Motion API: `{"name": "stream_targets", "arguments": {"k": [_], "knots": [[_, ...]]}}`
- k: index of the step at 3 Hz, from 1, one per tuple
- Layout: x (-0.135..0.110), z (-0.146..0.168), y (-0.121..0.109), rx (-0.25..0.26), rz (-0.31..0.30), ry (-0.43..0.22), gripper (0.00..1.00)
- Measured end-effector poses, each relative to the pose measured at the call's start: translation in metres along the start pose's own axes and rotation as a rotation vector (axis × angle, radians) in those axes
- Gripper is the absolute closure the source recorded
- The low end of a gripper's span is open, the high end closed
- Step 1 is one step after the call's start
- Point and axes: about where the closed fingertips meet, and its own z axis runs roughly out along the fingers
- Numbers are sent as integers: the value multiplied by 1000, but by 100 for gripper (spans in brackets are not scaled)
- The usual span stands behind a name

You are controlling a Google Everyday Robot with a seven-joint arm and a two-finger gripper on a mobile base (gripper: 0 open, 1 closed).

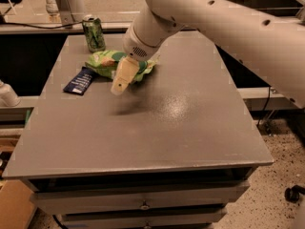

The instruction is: Move green rice chip bag near rxbar blueberry

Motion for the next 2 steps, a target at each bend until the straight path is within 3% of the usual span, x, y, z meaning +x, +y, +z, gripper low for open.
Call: {"name": "stream_targets", "arguments": {"k": [1, 2], "knots": [[-4, -21, 0, 42, 11, -40, 0], [3, -60, -12, 116, 50, -93, 0]]}}
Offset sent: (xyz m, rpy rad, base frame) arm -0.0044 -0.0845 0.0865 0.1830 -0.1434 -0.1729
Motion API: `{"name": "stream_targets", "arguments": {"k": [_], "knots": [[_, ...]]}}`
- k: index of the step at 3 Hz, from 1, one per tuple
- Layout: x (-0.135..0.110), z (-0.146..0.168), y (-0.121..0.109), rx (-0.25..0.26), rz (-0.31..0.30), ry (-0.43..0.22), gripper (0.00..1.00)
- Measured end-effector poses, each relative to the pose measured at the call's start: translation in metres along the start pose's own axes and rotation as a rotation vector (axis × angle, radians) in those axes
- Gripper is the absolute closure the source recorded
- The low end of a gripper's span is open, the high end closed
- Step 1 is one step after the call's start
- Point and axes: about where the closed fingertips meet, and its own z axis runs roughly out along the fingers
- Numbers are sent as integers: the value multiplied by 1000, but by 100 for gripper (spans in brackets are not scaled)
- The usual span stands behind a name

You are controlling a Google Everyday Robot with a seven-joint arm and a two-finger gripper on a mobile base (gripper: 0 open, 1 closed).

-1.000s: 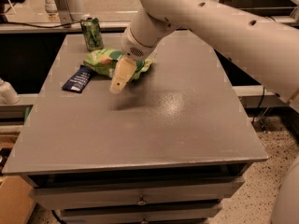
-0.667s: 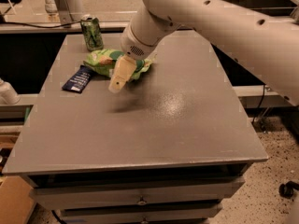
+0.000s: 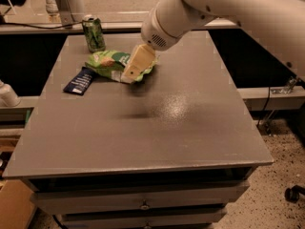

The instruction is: Move green rice chip bag near rxbar blueberry

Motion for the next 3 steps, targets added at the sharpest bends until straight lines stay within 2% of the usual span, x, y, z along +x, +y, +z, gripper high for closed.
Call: {"name": "stream_targets", "arguments": {"k": [1, 2, 3], "knots": [[11, -38, -14, 48, 46, -61, 0], [26, -73, -15, 75, 98, -138, 0], [47, -108, -11, 120, 194, -248, 0]]}}
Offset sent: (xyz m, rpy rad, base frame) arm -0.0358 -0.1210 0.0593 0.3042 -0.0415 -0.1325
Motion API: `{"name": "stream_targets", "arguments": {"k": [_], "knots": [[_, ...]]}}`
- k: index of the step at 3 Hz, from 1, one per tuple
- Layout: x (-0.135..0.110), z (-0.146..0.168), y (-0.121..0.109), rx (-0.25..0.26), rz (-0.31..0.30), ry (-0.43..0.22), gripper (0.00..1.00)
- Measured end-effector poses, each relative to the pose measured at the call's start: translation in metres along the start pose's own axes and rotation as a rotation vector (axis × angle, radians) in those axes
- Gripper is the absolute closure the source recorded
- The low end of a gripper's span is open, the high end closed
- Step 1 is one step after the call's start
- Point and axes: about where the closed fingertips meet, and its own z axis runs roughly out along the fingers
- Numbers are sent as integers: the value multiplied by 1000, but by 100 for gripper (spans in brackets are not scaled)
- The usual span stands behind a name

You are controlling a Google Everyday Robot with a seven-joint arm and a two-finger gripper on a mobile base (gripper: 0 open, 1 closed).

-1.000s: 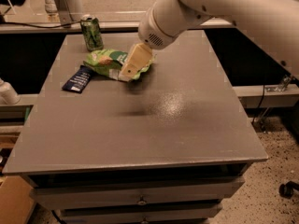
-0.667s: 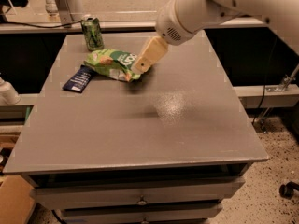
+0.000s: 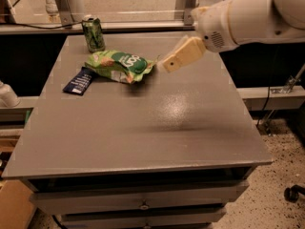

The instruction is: Move green rice chip bag near rxbar blueberry

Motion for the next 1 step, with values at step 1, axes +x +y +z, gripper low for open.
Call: {"name": "stream_targets", "arguments": {"k": [1], "knots": [[5, -23, -6, 29, 47, -28, 0]]}}
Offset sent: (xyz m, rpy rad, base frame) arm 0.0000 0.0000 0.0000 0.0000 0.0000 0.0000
